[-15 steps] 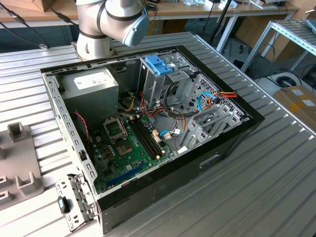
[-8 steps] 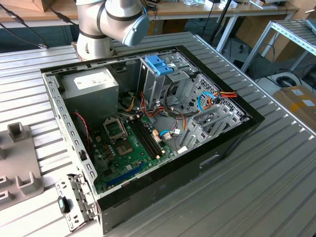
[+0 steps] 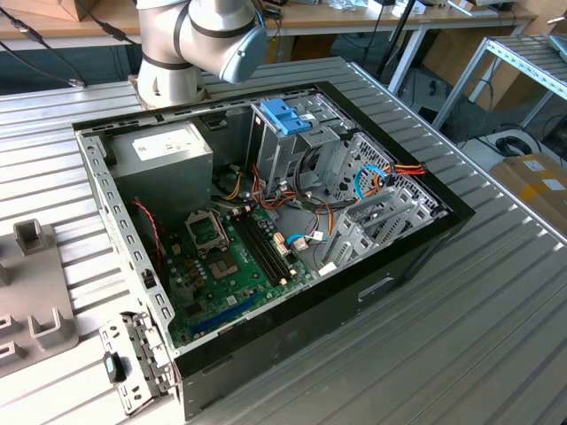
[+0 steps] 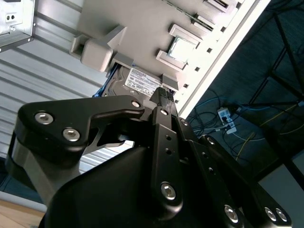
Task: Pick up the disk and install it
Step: 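Pick up the disk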
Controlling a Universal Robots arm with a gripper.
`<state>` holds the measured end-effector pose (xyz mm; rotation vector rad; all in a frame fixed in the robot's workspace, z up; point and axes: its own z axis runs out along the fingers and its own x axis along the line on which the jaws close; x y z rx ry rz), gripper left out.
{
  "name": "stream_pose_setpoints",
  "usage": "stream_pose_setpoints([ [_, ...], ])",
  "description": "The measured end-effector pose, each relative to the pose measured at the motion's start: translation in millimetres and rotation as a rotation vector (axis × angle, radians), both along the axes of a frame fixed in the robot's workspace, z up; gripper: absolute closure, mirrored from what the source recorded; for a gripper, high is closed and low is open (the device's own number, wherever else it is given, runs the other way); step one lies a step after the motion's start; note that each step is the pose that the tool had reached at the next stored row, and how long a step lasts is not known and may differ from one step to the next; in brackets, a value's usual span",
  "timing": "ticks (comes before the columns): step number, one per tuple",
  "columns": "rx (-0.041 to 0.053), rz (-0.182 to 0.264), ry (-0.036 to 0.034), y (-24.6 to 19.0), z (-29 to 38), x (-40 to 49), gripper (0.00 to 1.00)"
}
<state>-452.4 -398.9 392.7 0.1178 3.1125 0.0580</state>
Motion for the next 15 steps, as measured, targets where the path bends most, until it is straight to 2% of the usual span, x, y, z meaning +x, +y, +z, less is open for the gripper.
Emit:
stream_pose_setpoints([
  [5,-0.0001,0.007,0.0,0.0,0.0,0.0,0.9],
  [15,0.0,0.088,0.0,0.0,-0.1,0.0,0.9],
])
